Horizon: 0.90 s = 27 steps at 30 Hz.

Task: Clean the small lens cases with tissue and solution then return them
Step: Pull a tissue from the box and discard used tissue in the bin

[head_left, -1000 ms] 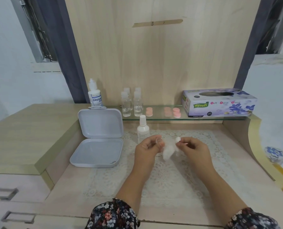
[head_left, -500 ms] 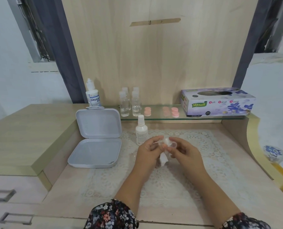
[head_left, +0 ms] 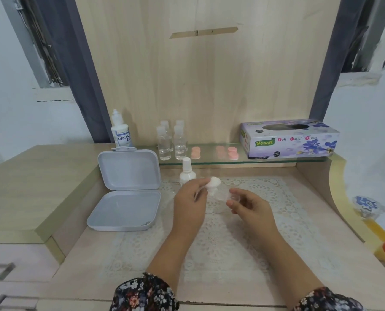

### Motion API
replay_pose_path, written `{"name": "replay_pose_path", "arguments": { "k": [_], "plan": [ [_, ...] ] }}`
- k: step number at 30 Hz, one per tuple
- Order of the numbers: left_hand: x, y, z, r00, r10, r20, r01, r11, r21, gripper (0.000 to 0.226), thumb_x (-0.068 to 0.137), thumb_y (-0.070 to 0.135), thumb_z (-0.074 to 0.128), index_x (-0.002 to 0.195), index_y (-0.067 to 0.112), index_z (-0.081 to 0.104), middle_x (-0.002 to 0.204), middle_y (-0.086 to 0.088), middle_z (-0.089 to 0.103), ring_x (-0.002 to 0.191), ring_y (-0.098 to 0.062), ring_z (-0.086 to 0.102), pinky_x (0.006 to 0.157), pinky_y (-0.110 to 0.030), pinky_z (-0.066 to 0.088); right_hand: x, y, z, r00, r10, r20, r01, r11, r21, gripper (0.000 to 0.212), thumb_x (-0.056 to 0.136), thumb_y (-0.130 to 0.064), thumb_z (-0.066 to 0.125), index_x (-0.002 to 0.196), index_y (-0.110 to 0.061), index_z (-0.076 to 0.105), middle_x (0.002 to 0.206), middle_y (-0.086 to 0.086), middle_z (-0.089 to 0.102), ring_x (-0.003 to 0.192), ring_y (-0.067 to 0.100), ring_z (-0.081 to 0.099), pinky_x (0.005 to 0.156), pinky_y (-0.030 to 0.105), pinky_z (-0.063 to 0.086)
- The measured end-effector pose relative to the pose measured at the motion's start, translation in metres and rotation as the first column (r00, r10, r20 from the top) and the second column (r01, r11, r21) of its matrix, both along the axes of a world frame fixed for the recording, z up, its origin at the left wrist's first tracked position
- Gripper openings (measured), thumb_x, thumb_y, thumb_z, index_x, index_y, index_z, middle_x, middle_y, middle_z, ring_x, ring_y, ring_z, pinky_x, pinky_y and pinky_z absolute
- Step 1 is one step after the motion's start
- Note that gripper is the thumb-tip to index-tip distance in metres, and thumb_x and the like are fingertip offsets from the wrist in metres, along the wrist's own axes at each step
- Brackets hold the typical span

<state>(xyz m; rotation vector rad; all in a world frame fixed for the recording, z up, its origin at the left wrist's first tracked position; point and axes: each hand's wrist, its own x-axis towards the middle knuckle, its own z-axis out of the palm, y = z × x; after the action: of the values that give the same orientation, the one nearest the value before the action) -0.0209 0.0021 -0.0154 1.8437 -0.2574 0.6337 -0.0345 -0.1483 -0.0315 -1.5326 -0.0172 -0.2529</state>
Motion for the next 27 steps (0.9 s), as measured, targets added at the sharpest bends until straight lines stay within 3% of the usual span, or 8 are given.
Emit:
{"name": "replay_pose_path", "arguments": {
  "k": [4,7,12,16,19,22,24,27],
  "plan": [
    [0.006,-0.008,0.008,0.940,-0.160,0.303,-0.061,0.791,0.609,0.034,0.086,0.014,0.040,0.096,0.006,0.072,0.098,-0.008,0.063,0.093,-0.022,0.055,0.079,-0.028,0.048,-0.002,0.000,0.002,1.000,0.026,0.006,-0.026,0.999,-0.023,0.024,0.083,-0.007,0.072,0.098,-0.025,0.072,0.077,0.001,0.066,0.069,0.009,0.059,0.070,0.021,0.052],
    [0.001,-0.014,0.002,0.925,-0.180,0.333,-0.152,0.630,0.762,0.021,0.083,0.008,0.048,0.085,0.003,0.069,0.088,-0.009,0.057,0.085,-0.022,0.048,0.053,-0.034,0.050,-0.003,-0.002,0.001,1.000,-0.003,0.012,0.003,1.000,-0.030,0.024,0.084,-0.005,0.068,0.098,-0.024,0.071,0.075,-0.001,0.070,0.070,0.008,0.063,0.070,0.020,0.052],
    [-0.006,-0.019,-0.002,0.939,-0.104,0.327,-0.213,0.571,0.793,0.024,0.057,-0.003,0.080,0.073,0.009,0.066,0.077,-0.004,0.053,0.074,-0.020,0.052,0.047,-0.020,0.027,-0.002,-0.002,-0.001,1.000,-0.001,0.020,0.003,0.994,-0.108,0.022,0.084,-0.005,0.069,0.096,-0.023,0.074,0.076,0.003,0.069,0.071,0.011,0.064,0.069,0.020,0.051],
    [-0.007,-0.027,0.006,0.980,-0.018,0.197,-0.154,0.557,0.817,0.022,0.068,0.004,0.077,0.089,0.009,0.070,0.090,-0.005,0.055,0.086,-0.021,0.053,0.057,-0.020,0.035,-0.001,-0.004,-0.003,1.000,0.025,0.013,-0.023,0.992,-0.123,0.022,0.081,-0.010,0.074,0.098,-0.023,0.075,0.076,0.004,0.066,0.073,0.016,0.061,0.075,0.028,0.054],
    [0.003,-0.021,0.024,0.992,0.062,-0.106,0.028,0.728,0.685,0.029,0.094,0.007,0.048,0.116,0.011,0.067,0.111,-0.007,0.055,0.104,-0.021,0.052,0.081,-0.026,0.042,0.001,-0.003,-0.005,1.000,0.017,-0.003,-0.018,0.992,-0.123,0.026,0.078,-0.011,0.077,0.100,-0.024,0.074,0.080,0.000,0.067,0.076,0.015,0.062,0.077,0.027,0.053],
    [0.014,-0.009,0.043,0.997,0.069,-0.044,-0.035,0.842,0.539,0.036,0.093,-0.001,0.043,0.113,0.013,0.070,0.105,-0.005,0.064,0.100,-0.020,0.055,0.082,-0.025,0.041,0.000,-0.003,-0.002,1.000,-0.008,0.001,0.008,0.996,-0.089,0.029,0.076,-0.010,0.079,0.099,-0.027,0.073,0.077,-0.006,0.061,0.069,0.005,0.056,0.071,0.017,0.048],
    [0.021,-0.003,0.051,0.999,-0.025,-0.019,0.032,0.802,0.596,0.034,0.092,-0.001,0.047,0.110,0.014,0.071,0.105,-0.005,0.065,0.101,-0.020,0.053,0.085,-0.026,0.040,-0.001,-0.003,0.000,1.000,0.000,0.000,0.000,0.998,-0.069,0.028,0.076,-0.008,0.078,0.094,-0.029,0.073,0.077,-0.007,0.061,0.069,0.004,0.057,0.069,0.014,0.048],
    [0.030,0.000,0.059,0.948,-0.209,-0.240,0.318,0.634,0.705,0.024,0.090,0.005,0.060,0.109,0.013,0.072,0.106,-0.002,0.066,0.099,-0.015,0.057,0.085,-0.023,0.041,-0.001,-0.003,0.000,0.999,0.035,0.004,-0.035,0.998,-0.051,0.020,0.076,-0.006,0.078,0.082,-0.024,0.074,0.072,-0.001,0.059,0.068,0.011,0.054,0.068,0.023,0.047]
  ]
}}
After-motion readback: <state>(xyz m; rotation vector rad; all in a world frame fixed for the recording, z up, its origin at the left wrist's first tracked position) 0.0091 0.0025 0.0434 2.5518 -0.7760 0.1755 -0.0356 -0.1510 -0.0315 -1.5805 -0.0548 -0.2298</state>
